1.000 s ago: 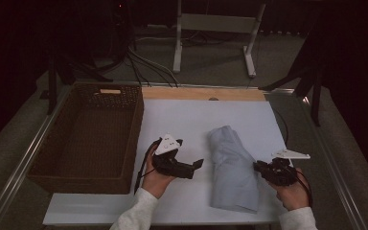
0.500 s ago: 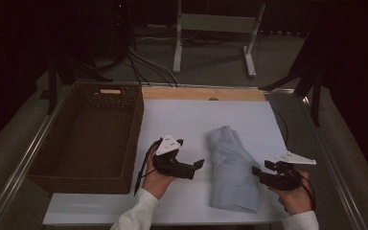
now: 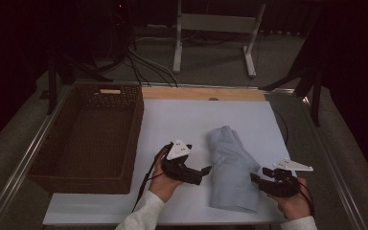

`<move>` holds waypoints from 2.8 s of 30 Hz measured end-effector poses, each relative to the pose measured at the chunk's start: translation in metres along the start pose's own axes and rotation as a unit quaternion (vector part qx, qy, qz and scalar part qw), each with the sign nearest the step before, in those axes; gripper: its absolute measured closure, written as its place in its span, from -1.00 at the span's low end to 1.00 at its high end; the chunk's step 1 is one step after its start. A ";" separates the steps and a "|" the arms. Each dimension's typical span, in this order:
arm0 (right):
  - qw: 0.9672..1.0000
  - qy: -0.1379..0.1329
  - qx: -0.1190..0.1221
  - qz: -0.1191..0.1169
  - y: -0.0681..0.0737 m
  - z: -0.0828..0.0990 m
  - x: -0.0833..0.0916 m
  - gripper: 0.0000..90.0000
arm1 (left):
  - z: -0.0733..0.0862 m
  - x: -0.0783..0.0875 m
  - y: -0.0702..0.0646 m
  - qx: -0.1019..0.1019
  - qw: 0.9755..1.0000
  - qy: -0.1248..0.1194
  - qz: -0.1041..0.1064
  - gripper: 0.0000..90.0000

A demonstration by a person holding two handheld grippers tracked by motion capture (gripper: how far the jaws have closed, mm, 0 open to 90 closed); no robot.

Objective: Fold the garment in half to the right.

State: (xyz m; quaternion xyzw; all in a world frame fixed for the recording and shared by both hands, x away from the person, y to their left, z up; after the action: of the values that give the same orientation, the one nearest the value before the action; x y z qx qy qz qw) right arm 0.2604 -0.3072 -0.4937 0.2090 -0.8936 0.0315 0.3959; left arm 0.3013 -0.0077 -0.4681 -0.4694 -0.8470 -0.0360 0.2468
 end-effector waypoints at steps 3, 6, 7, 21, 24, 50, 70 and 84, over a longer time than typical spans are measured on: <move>1.000 0.003 0.000 0.002 0.000 0.001 -0.001 -0.01 | 0.002 -0.007 -0.004 0.000 1.000 0.007 0.003 -0.96; 1.000 0.006 0.001 0.004 0.000 0.002 -0.003 0.00 | 0.005 -0.014 -0.008 0.013 1.000 0.025 0.009 -0.95; 1.000 0.007 0.001 0.004 0.000 0.003 -0.003 0.00 | 0.006 -0.016 -0.009 0.013 0.999 0.030 0.009 -0.94; 1.000 0.018 0.002 0.007 -0.001 0.006 -0.008 0.10 | 0.020 -0.041 -0.025 0.019 0.997 0.071 0.005 -0.75; 1.000 0.020 0.002 0.009 -0.001 0.006 -0.008 0.18 | 0.023 -0.045 -0.029 0.020 0.997 0.079 0.006 -0.69; 0.999 0.047 0.011 0.003 0.002 0.009 -0.015 0.64 | 0.047 -0.061 -0.051 0.024 0.989 0.141 0.046 -0.21; 0.998 0.059 0.010 0.000 0.006 0.000 -0.026 0.81 | 0.041 -0.058 -0.046 0.003 0.988 0.151 0.028 0.75; 0.998 0.061 0.014 -0.005 0.013 -0.015 -0.046 0.84 | 0.038 -0.052 -0.028 0.001 0.989 0.145 -0.003 0.75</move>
State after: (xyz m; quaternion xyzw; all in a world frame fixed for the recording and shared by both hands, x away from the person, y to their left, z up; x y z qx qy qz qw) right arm 0.2939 -0.2762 -0.5151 0.2161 -0.8663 0.0546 0.4470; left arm 0.2864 -0.0528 -0.5198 -0.4561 -0.8039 -0.1033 0.3676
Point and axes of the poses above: each handheld gripper's, and its own axes: x roughly backward along the jaws, z roughly out of its underside, y roughly to its left, the point moved 3 cm from there along -x, roughly forward along the jaws, and after that the axes turned 2 degrees about y, right-handed, at the moved point
